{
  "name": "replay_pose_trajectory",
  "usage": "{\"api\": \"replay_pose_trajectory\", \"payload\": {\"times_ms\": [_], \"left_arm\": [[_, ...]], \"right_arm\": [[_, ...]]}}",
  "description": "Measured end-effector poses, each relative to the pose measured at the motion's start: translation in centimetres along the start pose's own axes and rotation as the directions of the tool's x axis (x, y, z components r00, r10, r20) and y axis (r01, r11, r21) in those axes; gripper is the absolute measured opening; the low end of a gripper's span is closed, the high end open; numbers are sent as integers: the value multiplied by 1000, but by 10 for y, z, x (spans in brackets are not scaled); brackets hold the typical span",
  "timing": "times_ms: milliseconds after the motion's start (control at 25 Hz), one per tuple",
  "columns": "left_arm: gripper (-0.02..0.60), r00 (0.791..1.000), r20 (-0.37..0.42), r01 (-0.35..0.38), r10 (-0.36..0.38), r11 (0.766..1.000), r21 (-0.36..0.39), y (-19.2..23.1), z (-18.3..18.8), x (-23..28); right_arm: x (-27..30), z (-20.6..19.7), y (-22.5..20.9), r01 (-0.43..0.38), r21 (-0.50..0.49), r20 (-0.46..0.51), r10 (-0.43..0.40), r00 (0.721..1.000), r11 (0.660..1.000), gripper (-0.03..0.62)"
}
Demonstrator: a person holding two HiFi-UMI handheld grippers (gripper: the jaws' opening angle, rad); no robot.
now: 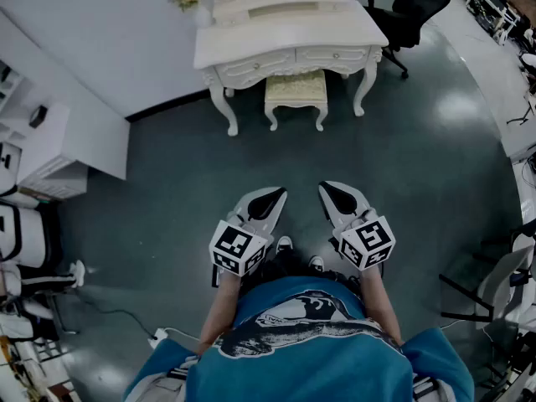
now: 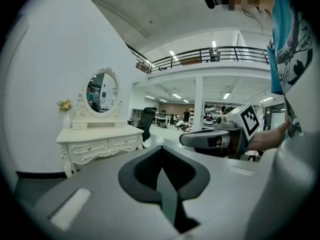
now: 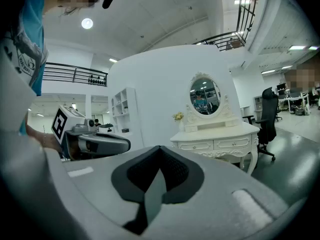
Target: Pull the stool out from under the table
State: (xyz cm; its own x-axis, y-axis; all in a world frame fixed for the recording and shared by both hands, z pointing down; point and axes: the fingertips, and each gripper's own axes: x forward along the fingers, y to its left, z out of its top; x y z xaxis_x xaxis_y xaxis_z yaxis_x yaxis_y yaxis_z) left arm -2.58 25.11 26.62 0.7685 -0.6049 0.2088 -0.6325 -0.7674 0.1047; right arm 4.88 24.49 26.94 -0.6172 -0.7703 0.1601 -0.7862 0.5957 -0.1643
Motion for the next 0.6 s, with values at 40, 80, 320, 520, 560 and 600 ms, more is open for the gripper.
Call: {"api": "replay_pose_trajectory", "payload": {"times_ms": [40,80,320,520,560,600], "left_arm": [[15,1000,-1,1,-1,1000,2,2,0,1],[15,1000,-2,2,-2,1000,3,5,0,1],[15,1000,0,6,-6,1000,4,19,2,6],[15,1000,-4,3,-3,1000,10,35,2,5],[15,1000,-5,2,-2,1000,12,38,2,4],[15,1000,-5,2,-2,1000,13,42,2,4]], "right_arm": [[2,0,0,1,-1,-2,-1,1000,1000,2],[5,-1,0,2,-2,-4,-2,1000,1000,2],[20,1,-2,-2,-4,-10,2,1000,1000,3],[35,1,3,-17,17,-8,17,1000,1000,61],[37,2,4,-17,23,-6,18,1000,1000,64],[41,2,4,-16,28,-3,16,1000,999,64]]}}
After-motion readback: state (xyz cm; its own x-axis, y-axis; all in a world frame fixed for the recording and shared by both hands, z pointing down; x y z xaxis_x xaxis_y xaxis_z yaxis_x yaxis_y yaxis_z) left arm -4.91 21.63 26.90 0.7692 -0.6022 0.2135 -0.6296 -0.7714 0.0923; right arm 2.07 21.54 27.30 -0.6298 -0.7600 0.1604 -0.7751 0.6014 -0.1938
